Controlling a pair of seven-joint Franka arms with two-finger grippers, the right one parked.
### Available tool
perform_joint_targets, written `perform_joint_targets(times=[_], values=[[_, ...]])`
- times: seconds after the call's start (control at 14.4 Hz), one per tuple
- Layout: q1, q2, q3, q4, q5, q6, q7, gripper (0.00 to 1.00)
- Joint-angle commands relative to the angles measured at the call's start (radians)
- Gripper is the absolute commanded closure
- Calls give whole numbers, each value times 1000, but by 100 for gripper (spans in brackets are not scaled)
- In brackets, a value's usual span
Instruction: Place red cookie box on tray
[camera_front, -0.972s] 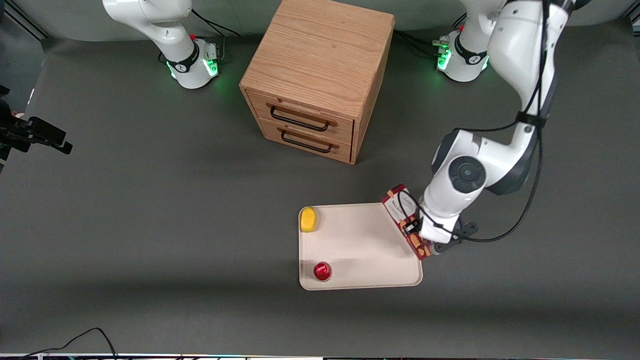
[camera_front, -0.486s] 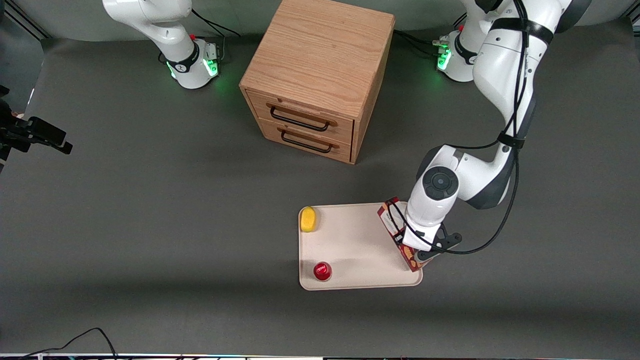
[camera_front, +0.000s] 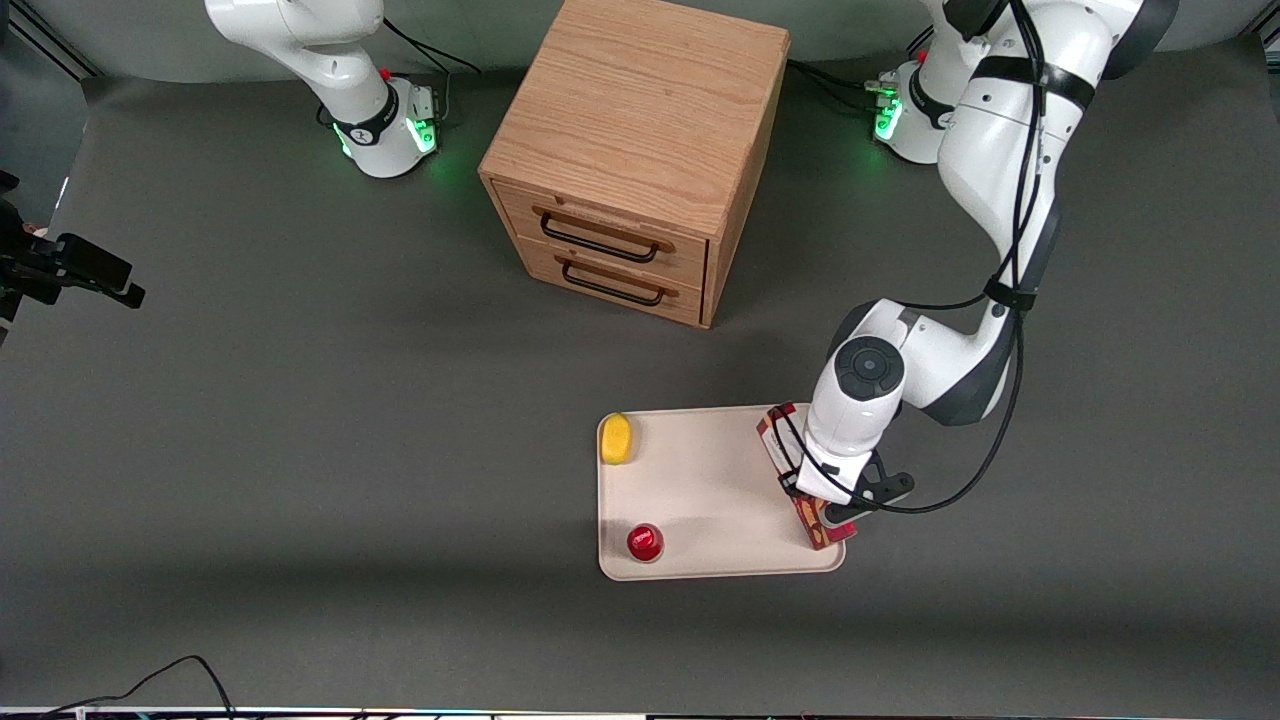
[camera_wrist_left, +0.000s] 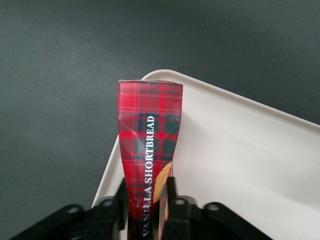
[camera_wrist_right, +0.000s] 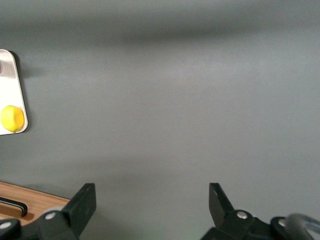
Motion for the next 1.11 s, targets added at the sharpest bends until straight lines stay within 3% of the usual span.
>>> perform_joint_targets(times=[0.0, 0.14, 0.49, 0.76, 0.9, 1.04], values=[[-2, -12, 3, 41, 16, -67, -2, 0], [4, -52, -17, 79, -1, -238, 54, 0], [84, -249, 0, 162, -238, -702, 433, 0], [98, -511, 166, 6, -320, -802, 764, 0], [96, -616, 262, -62, -329, -813, 944, 0], [98, -689, 317, -94, -329, -849, 1010, 0]])
